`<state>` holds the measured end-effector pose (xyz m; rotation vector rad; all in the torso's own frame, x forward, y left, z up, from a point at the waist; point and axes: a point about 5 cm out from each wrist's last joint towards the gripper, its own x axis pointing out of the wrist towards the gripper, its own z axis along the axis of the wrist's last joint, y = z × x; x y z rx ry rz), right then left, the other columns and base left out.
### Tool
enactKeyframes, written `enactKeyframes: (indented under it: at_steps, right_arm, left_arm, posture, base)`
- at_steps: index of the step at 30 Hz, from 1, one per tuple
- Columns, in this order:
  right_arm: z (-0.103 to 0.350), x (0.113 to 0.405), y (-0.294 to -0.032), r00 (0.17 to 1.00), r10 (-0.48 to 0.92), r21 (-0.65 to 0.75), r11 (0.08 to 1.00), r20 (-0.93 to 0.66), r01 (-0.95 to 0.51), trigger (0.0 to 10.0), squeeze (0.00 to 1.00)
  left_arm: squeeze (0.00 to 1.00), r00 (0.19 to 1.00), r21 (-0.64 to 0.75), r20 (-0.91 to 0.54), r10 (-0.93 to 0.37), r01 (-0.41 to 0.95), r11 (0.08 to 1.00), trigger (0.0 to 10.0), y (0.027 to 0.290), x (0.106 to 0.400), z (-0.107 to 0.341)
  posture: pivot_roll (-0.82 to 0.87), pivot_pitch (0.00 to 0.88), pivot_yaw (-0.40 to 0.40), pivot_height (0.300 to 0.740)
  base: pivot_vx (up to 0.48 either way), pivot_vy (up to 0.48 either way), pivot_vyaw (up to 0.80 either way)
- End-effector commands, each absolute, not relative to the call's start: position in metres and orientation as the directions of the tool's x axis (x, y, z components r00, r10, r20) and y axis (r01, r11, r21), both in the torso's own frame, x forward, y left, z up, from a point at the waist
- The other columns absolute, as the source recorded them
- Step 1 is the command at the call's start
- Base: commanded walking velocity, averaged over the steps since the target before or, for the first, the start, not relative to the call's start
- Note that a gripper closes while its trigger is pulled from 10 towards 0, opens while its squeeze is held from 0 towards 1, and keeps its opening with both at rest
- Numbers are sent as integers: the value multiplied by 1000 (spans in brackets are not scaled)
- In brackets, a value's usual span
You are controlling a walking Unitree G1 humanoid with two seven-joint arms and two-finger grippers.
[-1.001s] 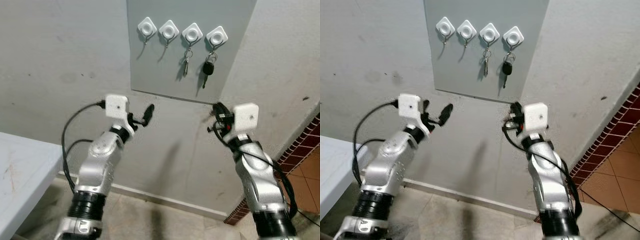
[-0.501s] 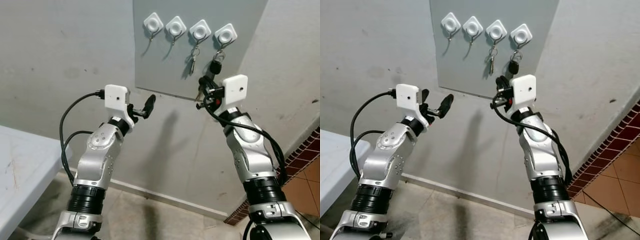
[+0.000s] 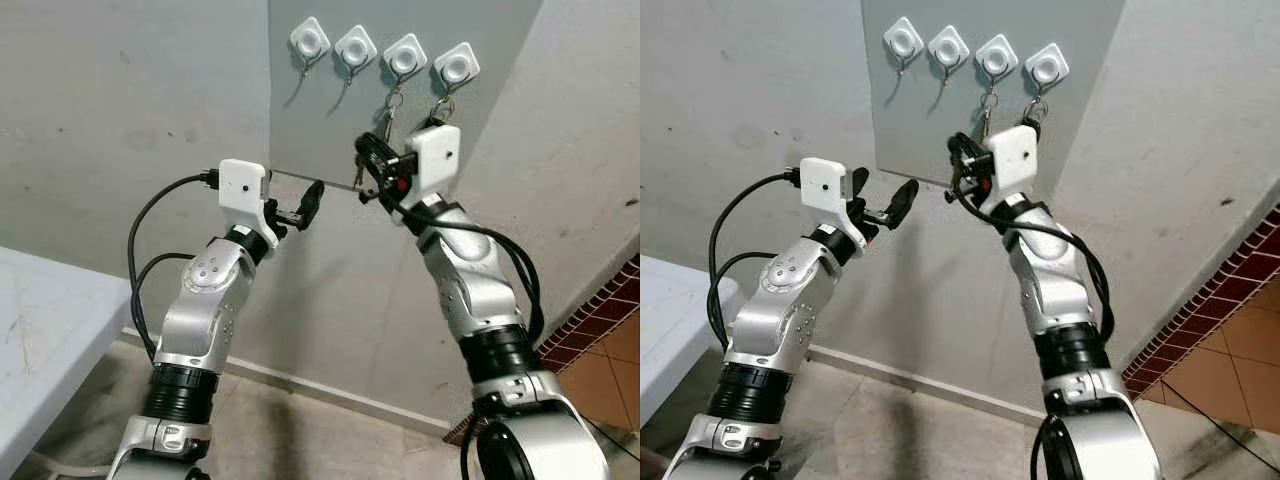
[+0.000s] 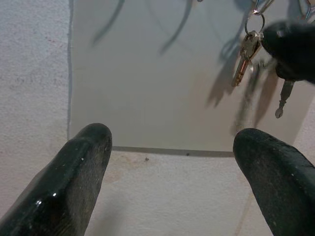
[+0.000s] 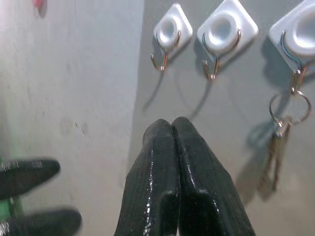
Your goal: Hang keys on a hook
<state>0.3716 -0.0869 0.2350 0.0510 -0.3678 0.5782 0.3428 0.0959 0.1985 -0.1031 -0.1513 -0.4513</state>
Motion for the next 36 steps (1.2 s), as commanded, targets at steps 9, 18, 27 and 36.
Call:
enactKeyframes:
  at_steps: [9,18,27,36]
  right_arm:
    - [260,387,-82,764,488,54,828,422,-558,10000,0]
    - [269,397,-77,772,471,117,818,427,-563,10000,0]
    - [278,404,-67,774,460,176,799,435,-575,10000,0]
    - [285,406,-66,773,445,199,795,452,-573,10000,0]
  left_arm:
    - [0,863,-47,203,-462,480,876,10000,87,341,210]
    - [0,867,-50,203,-454,473,880,10000,89,340,211]
    - [0,872,-59,196,-449,468,882,10000,90,338,209]
    - [0,875,-65,191,-445,463,884,10000,90,337,209]
  posture:
    - [69,0,-66,740]
    - [77,0,-72,740]
    - [80,0,-74,740]
    - [82,0,-75,740]
  base:
    - [0,0,0]
    - [0,0,0]
    - [0,0,0]
    - [0,0,0]
